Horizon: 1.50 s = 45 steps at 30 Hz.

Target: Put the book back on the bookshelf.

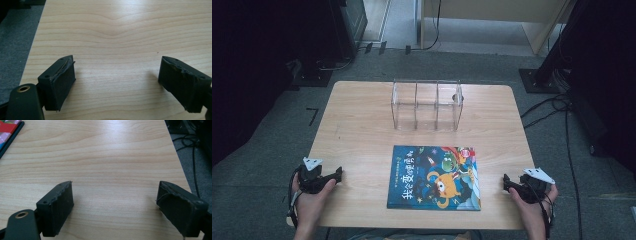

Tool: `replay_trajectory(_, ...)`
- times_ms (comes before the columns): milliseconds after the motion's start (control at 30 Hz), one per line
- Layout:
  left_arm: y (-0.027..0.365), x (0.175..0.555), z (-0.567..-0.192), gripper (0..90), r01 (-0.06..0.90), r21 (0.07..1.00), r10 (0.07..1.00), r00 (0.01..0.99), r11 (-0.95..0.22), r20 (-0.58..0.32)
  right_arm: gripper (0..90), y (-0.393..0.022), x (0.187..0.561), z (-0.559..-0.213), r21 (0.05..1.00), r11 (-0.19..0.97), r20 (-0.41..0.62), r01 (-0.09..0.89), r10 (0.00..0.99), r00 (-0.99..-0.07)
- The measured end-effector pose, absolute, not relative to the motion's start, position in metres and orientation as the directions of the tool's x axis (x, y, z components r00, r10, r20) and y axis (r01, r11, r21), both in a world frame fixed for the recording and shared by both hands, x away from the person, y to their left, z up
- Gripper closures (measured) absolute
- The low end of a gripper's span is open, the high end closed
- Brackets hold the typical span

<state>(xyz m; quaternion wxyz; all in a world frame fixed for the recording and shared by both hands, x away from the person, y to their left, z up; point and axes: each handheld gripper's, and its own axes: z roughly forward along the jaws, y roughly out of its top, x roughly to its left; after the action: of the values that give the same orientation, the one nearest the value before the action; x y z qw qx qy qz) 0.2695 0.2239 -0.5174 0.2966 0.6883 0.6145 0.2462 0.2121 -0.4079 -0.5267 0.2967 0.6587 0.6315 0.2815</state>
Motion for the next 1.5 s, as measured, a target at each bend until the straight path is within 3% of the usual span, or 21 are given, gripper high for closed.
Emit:
replay_trajectory(400,0.172,0.269,-0.514,14.2,0.677,0.728,0.961,0.258,-0.105,-0.101,17.5,-0.381,0.213,-0.514,0.783,-0.038,0.058,0.62,0.998,-0.012)
replay_trajectory(833,0.107,0.263,-0.517,14.5,0.678,0.713,0.883,0.43,-0.18,-0.186,20.5,-0.321,0.219,-0.52,0.763,0.038,0.1,0.645,0.979,-0.176)
replay_trajectory(1033,0.088,0.26,-0.517,15.1,0.68,0.71,0.843,0.48,-0.18,-0.245,22.0,-0.305,0.219,-0.524,0.752,0.031,0.143,0.659,0.967,-0.209)
replay_trajectory(1267,0.071,0.255,-0.518,15.1,0.662,0.715,0.812,0.533,-0.225,-0.238,22.5,-0.297,0.218,-0.525,0.756,0.036,0.144,0.653,0.965,-0.219)
replay_trajectory(1500,0.06,0.254,-0.518,14.5,0.664,0.712,0.767,0.574,-0.23,-0.288,17.8,-0.284,0.217,-0.526,0.757,0.063,0.139,0.651,0.957,-0.254)
